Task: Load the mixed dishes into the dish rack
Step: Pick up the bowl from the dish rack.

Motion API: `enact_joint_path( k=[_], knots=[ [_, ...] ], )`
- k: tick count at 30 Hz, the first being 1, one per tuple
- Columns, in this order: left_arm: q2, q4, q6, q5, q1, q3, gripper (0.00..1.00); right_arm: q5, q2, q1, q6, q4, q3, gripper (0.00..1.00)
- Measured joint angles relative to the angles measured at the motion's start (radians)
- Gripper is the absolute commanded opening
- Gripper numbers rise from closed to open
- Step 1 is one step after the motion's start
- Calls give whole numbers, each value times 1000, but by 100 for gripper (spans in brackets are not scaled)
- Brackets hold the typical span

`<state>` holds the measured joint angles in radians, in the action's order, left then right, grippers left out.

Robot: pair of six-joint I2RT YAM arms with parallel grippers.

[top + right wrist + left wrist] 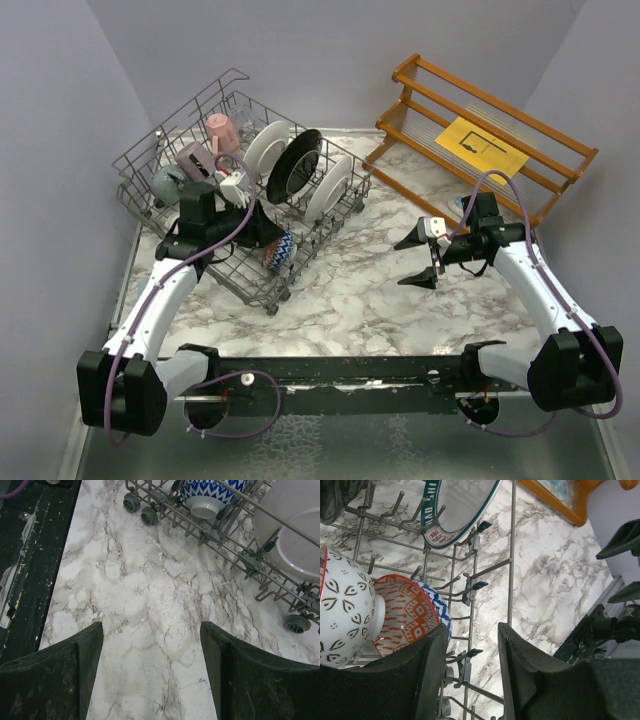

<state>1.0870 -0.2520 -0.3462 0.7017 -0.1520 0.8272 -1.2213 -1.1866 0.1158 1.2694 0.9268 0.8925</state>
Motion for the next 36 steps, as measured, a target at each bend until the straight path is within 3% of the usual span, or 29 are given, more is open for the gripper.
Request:
enact_joint_path(
  k=[11, 27, 29, 34, 36],
  knots=[
    [-27, -12, -2, -227, -132, 0, 47, 0, 0, 0, -1, 0, 0, 78],
    [-34, 12, -13, -290, -145, -14, 48, 0, 0, 0, -34, -11, 0, 78],
    [-44, 24, -18, -291, -145, -25, 51, 0, 0, 0, -47, -18, 0, 78],
    [-114, 94, -37, -299, -145, -72, 72, 11, 0, 0, -124, -68, 0, 78],
    [-151, 123, -51, -311, -145, -92, 74, 27, 1, 0, -167, -101, 0, 79]
  ],
)
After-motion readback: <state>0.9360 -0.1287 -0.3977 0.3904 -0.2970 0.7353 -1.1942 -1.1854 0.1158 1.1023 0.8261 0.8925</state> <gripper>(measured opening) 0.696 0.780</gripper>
